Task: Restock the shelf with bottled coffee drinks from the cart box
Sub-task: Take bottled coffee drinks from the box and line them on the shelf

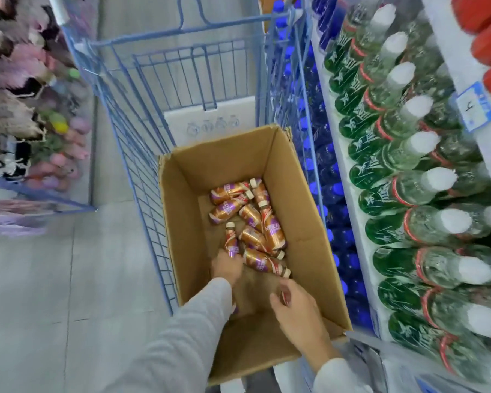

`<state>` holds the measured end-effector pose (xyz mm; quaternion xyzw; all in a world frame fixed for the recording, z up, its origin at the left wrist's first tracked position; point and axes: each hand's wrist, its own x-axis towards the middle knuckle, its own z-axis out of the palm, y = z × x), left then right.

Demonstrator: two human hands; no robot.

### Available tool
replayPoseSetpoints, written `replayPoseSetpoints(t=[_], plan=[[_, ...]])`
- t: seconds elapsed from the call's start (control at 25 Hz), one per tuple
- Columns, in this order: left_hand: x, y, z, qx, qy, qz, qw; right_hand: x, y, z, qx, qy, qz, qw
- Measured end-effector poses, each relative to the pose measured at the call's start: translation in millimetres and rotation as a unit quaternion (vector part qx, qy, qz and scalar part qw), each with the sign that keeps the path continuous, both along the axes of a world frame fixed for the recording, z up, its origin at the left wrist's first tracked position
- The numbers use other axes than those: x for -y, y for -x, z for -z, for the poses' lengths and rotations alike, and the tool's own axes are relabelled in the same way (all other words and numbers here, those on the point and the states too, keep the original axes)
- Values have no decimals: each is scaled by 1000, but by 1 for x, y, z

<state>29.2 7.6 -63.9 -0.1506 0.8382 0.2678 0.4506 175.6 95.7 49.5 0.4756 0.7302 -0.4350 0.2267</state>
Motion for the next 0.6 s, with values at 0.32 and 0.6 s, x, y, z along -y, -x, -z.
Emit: replayPoseSetpoints(t=[0.32,0.6], plan=[[-17,14,117,30,101,63,992,-3,22,66,81,136,214,964],[-5,2,22,59,24,-172,983,-9,83,135,98,264,508,814]])
